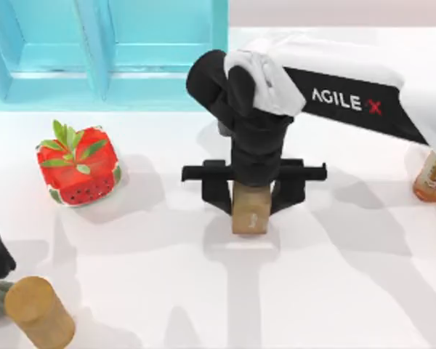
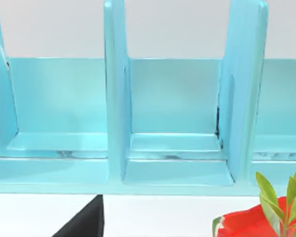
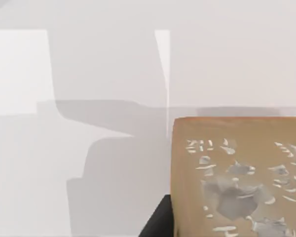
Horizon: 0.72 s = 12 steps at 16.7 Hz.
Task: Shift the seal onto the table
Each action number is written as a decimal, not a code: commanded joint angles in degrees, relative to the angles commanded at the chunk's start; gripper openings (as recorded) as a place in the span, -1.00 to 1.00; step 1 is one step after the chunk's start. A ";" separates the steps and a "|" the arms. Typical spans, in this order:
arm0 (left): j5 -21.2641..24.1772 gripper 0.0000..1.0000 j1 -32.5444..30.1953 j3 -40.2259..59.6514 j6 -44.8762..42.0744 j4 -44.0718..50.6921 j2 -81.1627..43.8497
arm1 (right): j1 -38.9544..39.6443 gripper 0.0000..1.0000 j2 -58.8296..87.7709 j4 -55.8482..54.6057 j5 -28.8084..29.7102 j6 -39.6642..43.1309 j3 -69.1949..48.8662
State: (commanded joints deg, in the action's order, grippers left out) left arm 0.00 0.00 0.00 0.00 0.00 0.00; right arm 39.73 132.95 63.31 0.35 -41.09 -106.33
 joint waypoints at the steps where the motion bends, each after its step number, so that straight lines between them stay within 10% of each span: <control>1: 0.00 1.00 0.00 0.00 0.00 0.00 0.00 | 0.00 -0.85 0.00 0.00 0.00 0.00 0.00; 12: 0.00 1.00 0.00 0.00 0.00 0.00 0.00 | 0.00 0.81 0.00 0.00 0.00 0.00 0.00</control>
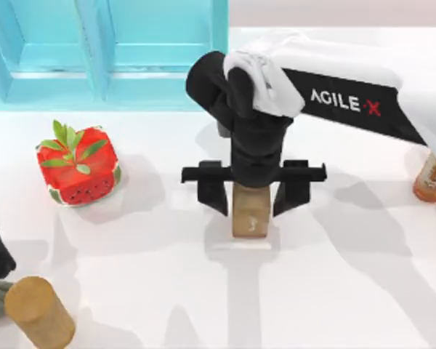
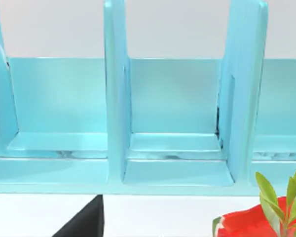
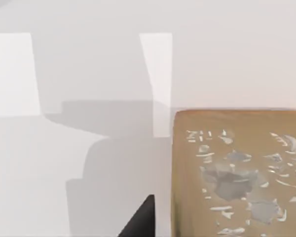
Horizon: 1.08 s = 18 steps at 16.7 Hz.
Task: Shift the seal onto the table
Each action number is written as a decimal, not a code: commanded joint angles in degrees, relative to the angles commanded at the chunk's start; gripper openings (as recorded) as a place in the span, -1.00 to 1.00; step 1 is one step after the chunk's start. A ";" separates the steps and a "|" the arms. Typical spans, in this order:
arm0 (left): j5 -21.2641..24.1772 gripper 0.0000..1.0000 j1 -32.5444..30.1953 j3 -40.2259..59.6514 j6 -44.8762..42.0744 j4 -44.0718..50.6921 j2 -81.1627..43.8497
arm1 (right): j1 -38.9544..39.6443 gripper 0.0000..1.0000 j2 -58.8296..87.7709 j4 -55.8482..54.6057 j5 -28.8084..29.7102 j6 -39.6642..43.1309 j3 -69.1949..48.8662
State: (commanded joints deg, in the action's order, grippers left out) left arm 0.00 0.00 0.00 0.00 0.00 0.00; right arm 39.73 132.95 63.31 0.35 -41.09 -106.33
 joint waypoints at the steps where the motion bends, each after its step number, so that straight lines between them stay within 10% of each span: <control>1: 0.00 1.00 0.00 0.00 0.00 0.00 0.00 | 0.00 0.96 0.00 0.00 0.00 0.00 0.00; 18: 0.00 1.00 0.00 0.00 0.00 0.00 0.00 | -0.35 1.00 3.59 15.61 0.01 -0.65 -17.80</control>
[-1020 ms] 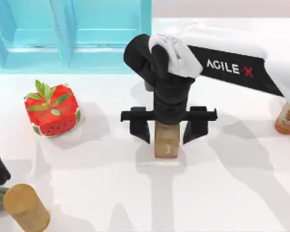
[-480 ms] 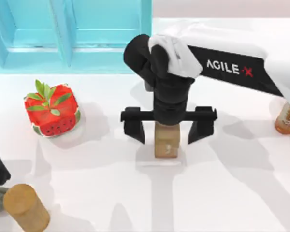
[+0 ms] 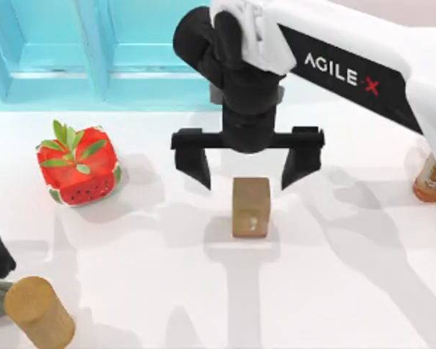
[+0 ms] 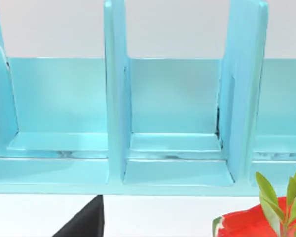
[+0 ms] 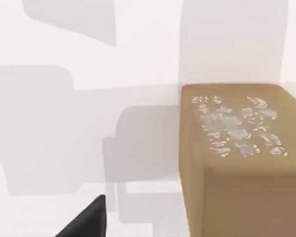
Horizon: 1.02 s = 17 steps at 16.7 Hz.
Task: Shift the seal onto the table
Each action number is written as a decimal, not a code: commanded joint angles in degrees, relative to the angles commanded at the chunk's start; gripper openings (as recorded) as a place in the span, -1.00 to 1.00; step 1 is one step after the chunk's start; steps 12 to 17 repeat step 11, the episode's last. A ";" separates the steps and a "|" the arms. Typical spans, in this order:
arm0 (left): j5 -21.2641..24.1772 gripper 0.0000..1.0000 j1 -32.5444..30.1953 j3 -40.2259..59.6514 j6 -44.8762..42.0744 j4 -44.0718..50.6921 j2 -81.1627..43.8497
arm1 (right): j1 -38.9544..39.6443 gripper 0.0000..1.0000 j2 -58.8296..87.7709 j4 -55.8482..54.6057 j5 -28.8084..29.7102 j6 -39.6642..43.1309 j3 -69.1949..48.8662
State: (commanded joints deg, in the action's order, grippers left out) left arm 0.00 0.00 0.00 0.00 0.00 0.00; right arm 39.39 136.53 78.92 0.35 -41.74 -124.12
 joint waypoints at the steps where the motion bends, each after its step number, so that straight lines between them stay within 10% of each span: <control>1: 0.00 1.00 0.00 0.00 0.00 0.00 0.00 | 0.03 1.00 0.61 3.46 0.02 0.05 -4.58; 8: 0.00 1.00 0.00 0.00 0.00 0.00 0.00 | 0.02 1.00 3.28 23.30 0.08 0.73 -28.10; 17: 0.00 1.00 0.00 0.00 0.00 0.00 0.00 | -0.03 1.00 3.40 24.79 0.07 0.82 -29.61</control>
